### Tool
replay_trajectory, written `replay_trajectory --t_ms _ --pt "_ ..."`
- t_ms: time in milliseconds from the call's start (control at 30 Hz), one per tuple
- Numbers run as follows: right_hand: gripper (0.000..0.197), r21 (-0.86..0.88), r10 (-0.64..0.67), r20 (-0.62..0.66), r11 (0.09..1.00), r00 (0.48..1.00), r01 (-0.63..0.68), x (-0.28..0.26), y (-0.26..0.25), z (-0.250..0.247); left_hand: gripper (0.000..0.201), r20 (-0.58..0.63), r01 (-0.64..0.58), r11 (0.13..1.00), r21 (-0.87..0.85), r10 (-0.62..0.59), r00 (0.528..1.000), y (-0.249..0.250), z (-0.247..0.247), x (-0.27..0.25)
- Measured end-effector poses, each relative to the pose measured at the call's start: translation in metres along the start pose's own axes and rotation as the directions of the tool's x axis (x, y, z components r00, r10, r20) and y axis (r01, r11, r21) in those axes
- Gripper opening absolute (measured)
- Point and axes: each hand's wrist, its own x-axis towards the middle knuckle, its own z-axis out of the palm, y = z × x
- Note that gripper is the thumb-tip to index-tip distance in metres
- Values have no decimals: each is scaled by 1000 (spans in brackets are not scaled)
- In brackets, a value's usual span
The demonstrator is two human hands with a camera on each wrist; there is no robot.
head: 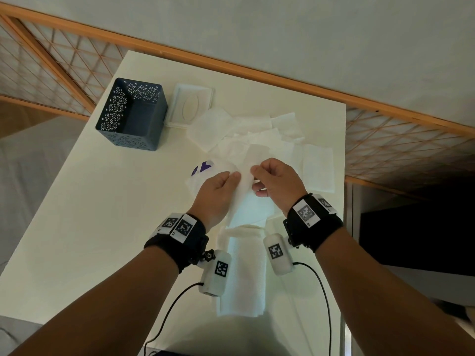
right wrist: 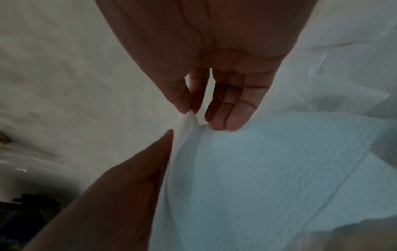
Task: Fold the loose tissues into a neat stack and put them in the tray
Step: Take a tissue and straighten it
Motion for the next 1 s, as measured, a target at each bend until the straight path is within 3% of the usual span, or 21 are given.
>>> replay_trajectory --t_ms 267,367,467,600,700,800,1000 --pt "19 11 -41 -200 999 979 44 1 -7 -28 39 -173 104 994 34 -96 980 -22 -20 8" --pt "19 -172 -150 -267 979 952 107 3 -7 -43 16 -185 85 996 28 -79 980 -18 -33 2" --pt "18 -417 -311 -261 890 914 184 3 -3 -49 1 -180 42 998 -52 -51 982 -5 -43 -9" --pt "14 -603 -367 -107 763 924 233 2 5 -36 12 -189 -10 980 -197 -28 982 18 -51 -23" --pt "17 -594 -296 1 768 955 239 3 12 -19 13 -168 -64 971 -229 25 986 37 -50 -34" --pt "16 -517 -221 21 832 975 200 0 9 -8 11 -132 -131 975 -179 108 985 48 -48 -40" --pt "23 -234 -298 -43 931 954 281 -14 -18 -14 10 -123 -201 979 -32 196 973 46 -52 -42"
